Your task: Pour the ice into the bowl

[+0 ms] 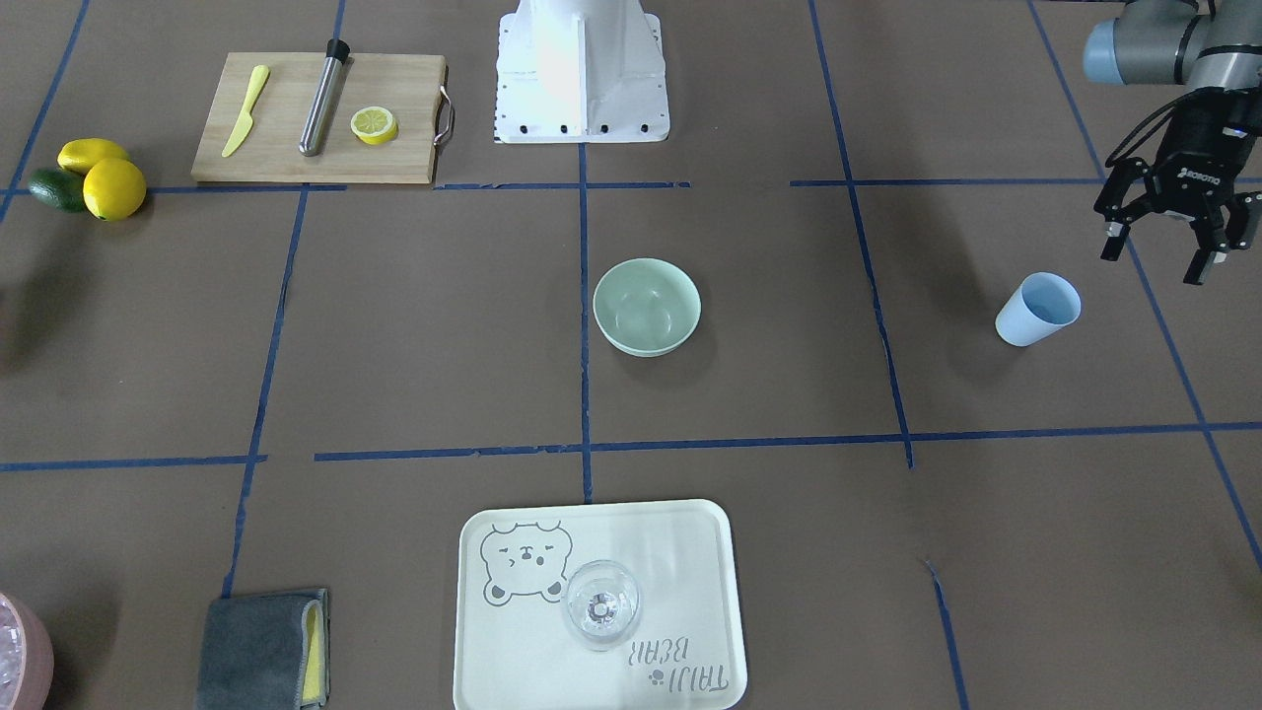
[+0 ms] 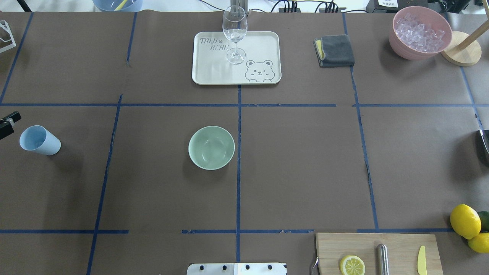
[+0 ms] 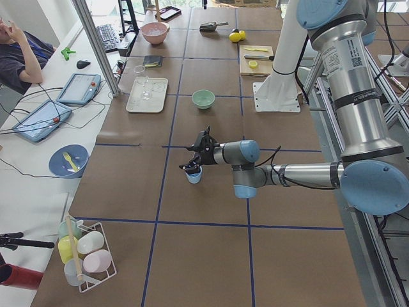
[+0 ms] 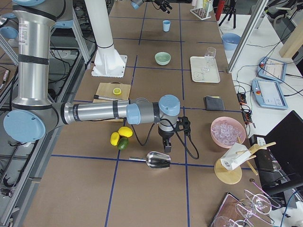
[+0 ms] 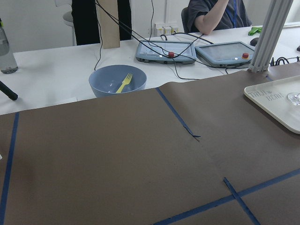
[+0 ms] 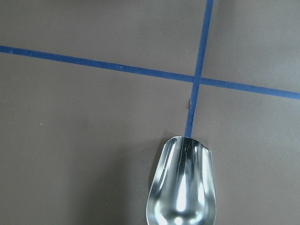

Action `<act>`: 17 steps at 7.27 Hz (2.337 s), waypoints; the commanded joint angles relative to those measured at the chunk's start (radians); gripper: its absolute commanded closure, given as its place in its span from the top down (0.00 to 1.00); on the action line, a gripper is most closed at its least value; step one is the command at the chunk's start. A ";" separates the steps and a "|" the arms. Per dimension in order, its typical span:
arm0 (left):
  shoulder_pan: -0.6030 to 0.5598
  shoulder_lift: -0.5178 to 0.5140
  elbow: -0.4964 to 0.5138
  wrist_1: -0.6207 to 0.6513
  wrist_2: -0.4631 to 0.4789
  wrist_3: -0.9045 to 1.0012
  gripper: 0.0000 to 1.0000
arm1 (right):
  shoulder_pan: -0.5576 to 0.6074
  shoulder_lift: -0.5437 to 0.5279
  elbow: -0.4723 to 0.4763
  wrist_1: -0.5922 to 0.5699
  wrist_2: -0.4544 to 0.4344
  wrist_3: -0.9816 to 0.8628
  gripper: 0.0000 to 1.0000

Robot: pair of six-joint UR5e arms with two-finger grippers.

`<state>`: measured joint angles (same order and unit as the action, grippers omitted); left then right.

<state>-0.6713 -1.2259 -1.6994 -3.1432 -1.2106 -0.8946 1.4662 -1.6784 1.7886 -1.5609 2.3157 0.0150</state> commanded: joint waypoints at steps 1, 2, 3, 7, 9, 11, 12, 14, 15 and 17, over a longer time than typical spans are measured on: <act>0.168 0.006 0.032 0.000 0.248 -0.073 1.00 | 0.005 -0.003 0.000 0.001 0.001 0.000 1.00; 0.212 0.006 0.065 0.000 0.323 -0.111 1.00 | 0.008 -0.003 0.000 0.001 0.001 -0.001 1.00; 0.264 0.005 0.090 0.000 0.388 -0.151 1.00 | 0.009 -0.004 0.000 0.001 0.001 0.000 1.00; 0.370 -0.015 0.141 0.003 0.531 -0.191 1.00 | 0.013 -0.009 0.003 0.001 0.001 0.003 1.00; 0.412 -0.049 0.181 0.003 0.578 -0.198 1.00 | 0.013 -0.009 0.003 0.001 0.001 0.003 1.00; 0.433 -0.079 0.220 0.005 0.600 -0.198 1.00 | 0.014 -0.009 0.003 0.001 0.001 0.003 1.00; 0.434 -0.117 0.272 0.000 0.608 -0.198 1.00 | 0.014 -0.009 0.003 0.001 0.001 0.005 1.00; 0.434 -0.141 0.310 -0.001 0.615 -0.196 1.00 | 0.017 -0.009 0.002 0.001 -0.001 0.005 1.00; 0.435 -0.142 0.317 -0.003 0.614 -0.195 1.00 | 0.017 -0.009 0.003 0.001 -0.001 0.005 1.00; 0.432 -0.147 0.328 0.000 0.605 -0.198 1.00 | 0.017 -0.007 0.003 0.001 -0.001 0.005 1.00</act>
<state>-0.2377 -1.3701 -1.3809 -3.1447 -0.6015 -1.0900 1.4832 -1.6871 1.7913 -1.5601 2.3149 0.0199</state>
